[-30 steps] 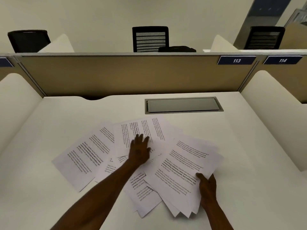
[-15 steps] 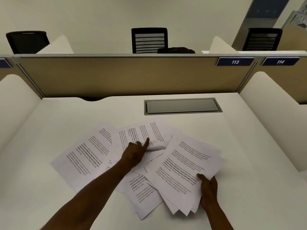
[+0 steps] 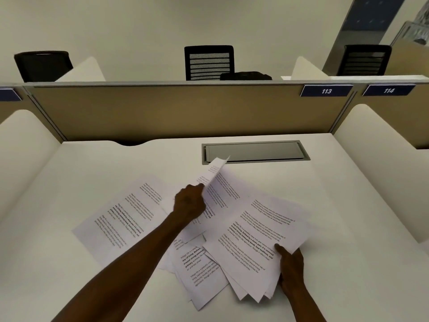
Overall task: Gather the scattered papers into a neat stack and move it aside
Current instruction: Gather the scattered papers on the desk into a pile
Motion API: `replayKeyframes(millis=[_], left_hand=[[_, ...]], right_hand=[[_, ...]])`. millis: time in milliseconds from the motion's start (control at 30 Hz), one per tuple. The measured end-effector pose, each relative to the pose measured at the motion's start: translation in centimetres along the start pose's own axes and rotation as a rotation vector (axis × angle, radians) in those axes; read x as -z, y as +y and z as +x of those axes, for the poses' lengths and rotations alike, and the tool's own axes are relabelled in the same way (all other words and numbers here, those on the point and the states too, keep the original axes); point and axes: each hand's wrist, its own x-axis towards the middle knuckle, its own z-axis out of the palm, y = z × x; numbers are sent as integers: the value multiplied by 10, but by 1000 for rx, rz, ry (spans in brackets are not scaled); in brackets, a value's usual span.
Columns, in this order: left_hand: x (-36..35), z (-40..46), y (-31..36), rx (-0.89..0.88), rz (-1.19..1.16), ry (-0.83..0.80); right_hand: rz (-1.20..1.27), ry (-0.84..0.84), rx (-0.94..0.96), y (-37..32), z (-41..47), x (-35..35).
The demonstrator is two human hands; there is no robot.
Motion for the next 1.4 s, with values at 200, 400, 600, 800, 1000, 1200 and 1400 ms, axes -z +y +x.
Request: replayKeyframes(millis=[200,400,600,800,1000,1200,1400], left_hand=[[-51,-48,80,-239,-78,-268],[-87,-84,123,-341,114,-460],[-79,-75,104,-320,-35,-550],[-68,-37,29,-70,-166,-132],[-74,-33,-31,-93,67,-310],[-77,-38,-29,-127,160,-316],[-85,-47,-19,-202,310,-348]], right_hand=[[12,-62,0,-8,-12,-7],[-31,-31,-56,-16,-12,-13],[41,-10,14,-10,-7,-7],[-52,63,41,-2,1,-2],[-217,111,103,-24,27,21],[-603,96,164,-68,61,62],[-718,213,232,-74,69,63]])
